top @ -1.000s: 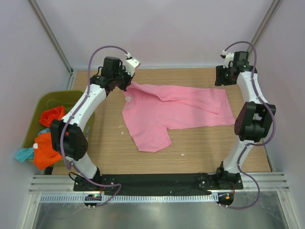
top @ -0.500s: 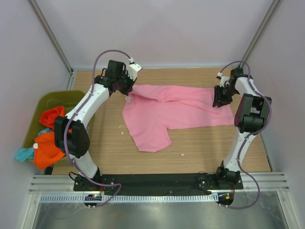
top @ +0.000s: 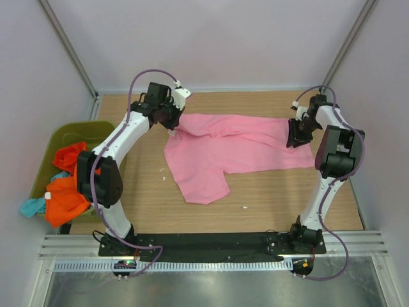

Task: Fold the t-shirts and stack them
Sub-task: Flatten the tshirt out

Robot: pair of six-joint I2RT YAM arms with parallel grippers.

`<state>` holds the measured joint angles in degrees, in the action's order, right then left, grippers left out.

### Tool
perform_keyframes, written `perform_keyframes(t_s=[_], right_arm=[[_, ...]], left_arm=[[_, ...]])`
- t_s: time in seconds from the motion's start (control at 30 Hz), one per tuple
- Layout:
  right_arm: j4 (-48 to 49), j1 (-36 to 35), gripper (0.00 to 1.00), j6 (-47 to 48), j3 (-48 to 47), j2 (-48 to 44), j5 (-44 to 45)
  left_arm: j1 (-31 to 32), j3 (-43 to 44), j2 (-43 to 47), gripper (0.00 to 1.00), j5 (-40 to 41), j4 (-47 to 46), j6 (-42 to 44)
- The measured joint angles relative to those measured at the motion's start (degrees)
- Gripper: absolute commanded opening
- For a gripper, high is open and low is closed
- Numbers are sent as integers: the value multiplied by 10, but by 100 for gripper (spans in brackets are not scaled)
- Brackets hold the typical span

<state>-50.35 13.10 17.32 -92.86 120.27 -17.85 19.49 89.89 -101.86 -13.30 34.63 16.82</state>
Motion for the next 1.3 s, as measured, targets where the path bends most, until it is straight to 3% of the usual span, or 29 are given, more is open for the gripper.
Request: perform_keyframes(t_s=[0.33, 0.47, 0.57, 0.83, 1.0, 1.3], right_arm=[[8, 5, 35, 2, 0, 0, 27], [11, 8, 11, 4, 0, 5, 30], [11, 9, 2, 4, 0, 8, 30], [9, 9, 1, 4, -7, 7, 32], [6, 9, 1, 4, -70, -9, 50], [26, 10, 1, -4, -182, -182, 88]], left_arm=[[0, 0, -5, 0, 0, 0, -1], [1, 3, -5, 0, 0, 0, -1], [3, 8, -5, 0, 0, 0, -1], [5, 10, -5, 0, 3, 0, 1], [5, 37, -5, 0, 32, 6, 25], [-1, 192, 5, 0, 93, 3, 61]])
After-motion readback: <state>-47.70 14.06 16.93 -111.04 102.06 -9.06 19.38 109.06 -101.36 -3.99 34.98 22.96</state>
